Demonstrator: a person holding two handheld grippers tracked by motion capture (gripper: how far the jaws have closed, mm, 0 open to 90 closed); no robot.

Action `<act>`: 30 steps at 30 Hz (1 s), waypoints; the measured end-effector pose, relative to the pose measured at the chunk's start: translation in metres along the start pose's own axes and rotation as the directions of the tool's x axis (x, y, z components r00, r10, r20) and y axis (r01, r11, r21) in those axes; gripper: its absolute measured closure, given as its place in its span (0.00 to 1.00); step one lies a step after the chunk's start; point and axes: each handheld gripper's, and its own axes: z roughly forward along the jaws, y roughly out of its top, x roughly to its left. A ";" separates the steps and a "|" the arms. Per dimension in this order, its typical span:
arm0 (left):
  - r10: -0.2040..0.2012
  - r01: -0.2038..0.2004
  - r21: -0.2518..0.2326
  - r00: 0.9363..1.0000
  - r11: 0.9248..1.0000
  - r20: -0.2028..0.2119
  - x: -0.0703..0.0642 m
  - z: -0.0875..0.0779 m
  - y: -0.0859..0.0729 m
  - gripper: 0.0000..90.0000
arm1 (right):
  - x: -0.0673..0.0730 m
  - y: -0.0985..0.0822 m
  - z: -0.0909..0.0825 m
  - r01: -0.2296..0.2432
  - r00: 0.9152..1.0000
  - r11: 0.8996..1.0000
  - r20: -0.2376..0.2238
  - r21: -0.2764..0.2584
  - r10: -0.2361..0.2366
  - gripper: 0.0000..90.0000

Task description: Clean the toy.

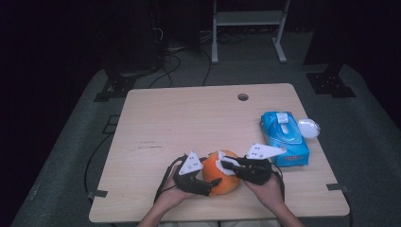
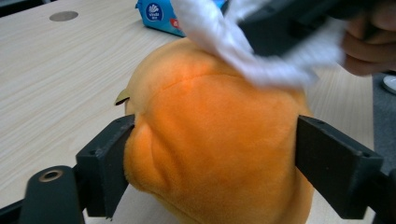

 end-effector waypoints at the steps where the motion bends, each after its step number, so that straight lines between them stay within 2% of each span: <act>1: 0.034 -0.034 0.001 0.999 0.999 -0.018 -0.003 0.000 0.000 0.22 | 0.006 0.001 0.002 0.014 1.000 1.000 -0.010 0.003 -0.014 0.86; 3: 0.075 -0.075 -0.003 0.996 0.997 -0.048 -0.006 -0.002 0.001 0.27 | 0.014 0.004 0.005 0.048 0.999 0.999 -0.015 0.008 -0.048 0.86; 5: 0.105 -0.106 -0.013 0.991 0.994 -0.084 -0.008 -0.005 0.002 0.31 | 0.011 0.006 0.003 0.051 0.999 0.999 0.006 -0.002 -0.051 0.86; 7: 0.133 -0.134 -0.005 0.985 0.991 -0.109 -0.006 -0.007 0.003 0.31 | 0.000 0.005 -0.001 0.024 0.999 1.000 0.044 -0.016 -0.024 0.86; 8: 0.130 -0.131 -0.006 0.985 0.991 -0.117 -0.005 -0.007 0.002 0.31 | -0.006 0.003 -0.003 0.020 0.997 1.000 0.075 -0.016 -0.019 0.86; 9: 0.126 -0.128 -0.007 0.985 0.992 -0.117 -0.003 -0.008 0.001 0.31 | -0.014 0.000 -0.005 -0.010 0.996 1.000 0.089 -0.018 0.011 0.86; 10: 0.116 -0.117 -0.006 0.987 0.993 -0.108 -0.002 -0.008 0.000 0.31 | -0.021 -0.004 -0.006 -0.045 0.995 0.999 0.086 -0.021 0.047 0.86; 11: 0.105 -0.106 -0.006 0.990 0.994 -0.096 -0.001 -0.008 0.000 0.29 | -0.024 -0.007 -0.006 -0.060 0.995 0.998 0.081 -0.018 0.061 0.86; 14: 0.047 -0.047 0.002 0.998 0.999 -0.048 0.003 -0.009 0.003 0.18 | -0.016 -0.007 -0.002 -0.029 0.997 1.000 0.072 -0.009 0.030 0.86; 16: 0.006 -0.007 -0.008 0.999 1.000 -0.035 0.007 -0.010 0.003 0.15 | -0.005 -0.004 0.001 -0.005 0.999 1.000 0.047 -0.006 0.005 0.86; 19: 0.042 -0.041 0.012 0.998 0.999 -0.045 0.005 -0.011 0.001 0.17 | 0.011 -0.002 0.008 0.041 0.999 0.999 0.009 0.007 -0.041 0.86; 21: 0.070 -0.068 0.022 0.996 0.997 -0.056 0.005 -0.013 -0.002 0.24 | 0.014 -0.001 0.011 0.073 0.997 0.997 0.017 0.019 -0.073 0.86; 23: 0.075 -0.074 0.025 0.996 0.997 -0.056 0.006 -0.014 -0.004 0.26 | 0.006 -0.002 0.008 0.035 0.999 0.999 0.024 0.007 -0.035 0.86; 26: 0.068 -0.067 0.024 0.996 0.997 -0.052 0.008 -0.015 -0.007 0.27 | -0.014 -0.008 0.003 -0.002 0.997 1.000 0.076 0.003 0.002 0.86; 27: 0.069 -0.068 0.024 0.996 0.997 -0.049 0.008 -0.014 -0.006 0.27 | -0.022 -0.012 0.000 -0.034 0.996 0.999 0.083 0.002 0.034 0.86; 30: 0.058 -0.057 0.021 0.998 0.998 -0.034 0.007 -0.013 0.000 0.24 | -0.031 -0.016 -0.002 -0.071 0.994 0.997 0.077 -0.001 0.071 0.86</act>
